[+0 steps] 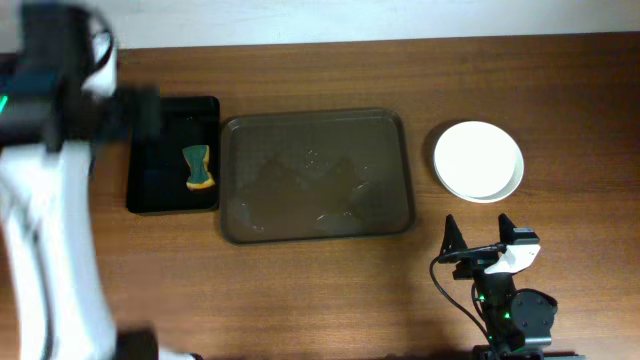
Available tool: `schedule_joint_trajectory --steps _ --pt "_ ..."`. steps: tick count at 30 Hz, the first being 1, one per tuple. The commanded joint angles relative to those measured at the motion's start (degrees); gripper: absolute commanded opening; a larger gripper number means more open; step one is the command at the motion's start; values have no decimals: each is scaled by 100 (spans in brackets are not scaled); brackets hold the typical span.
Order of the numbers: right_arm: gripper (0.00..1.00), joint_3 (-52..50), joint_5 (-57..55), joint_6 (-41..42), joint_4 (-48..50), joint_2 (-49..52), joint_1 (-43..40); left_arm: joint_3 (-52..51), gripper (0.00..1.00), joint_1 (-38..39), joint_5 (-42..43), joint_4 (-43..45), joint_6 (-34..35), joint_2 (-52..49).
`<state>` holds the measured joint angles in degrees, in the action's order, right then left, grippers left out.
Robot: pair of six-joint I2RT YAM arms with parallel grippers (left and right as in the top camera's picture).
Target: Clean dirty plates on tray and stack at the side
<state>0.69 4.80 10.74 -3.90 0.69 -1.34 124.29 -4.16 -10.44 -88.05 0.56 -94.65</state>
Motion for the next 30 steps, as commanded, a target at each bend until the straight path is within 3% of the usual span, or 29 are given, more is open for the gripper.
schedule_joint_trajectory --steps 1,6,9,17,24,30 --pt "98 -37 -50 48 -22 -50 31 -1342 99 -133 -1193 -236 -153 1504" --pt "98 -37 -50 48 -22 -48 31 -2990 99 -284 -1351 -334 -149 3202" --pt "98 -37 -50 46 -22 -48 31 -4146 99 -282 -1137 997 -153 4170" --pt "98 -37 -50 48 -22 -48 31 -8330 99 -282 192 5829 -151 6756" --pt "98 -37 -50 48 -22 -48 31 -10474 99 -280 577 7971 -153 8100" --pt "98 -37 -50 46 -20 -48 31 -11589 99 -275 743 8391 -577 9101"
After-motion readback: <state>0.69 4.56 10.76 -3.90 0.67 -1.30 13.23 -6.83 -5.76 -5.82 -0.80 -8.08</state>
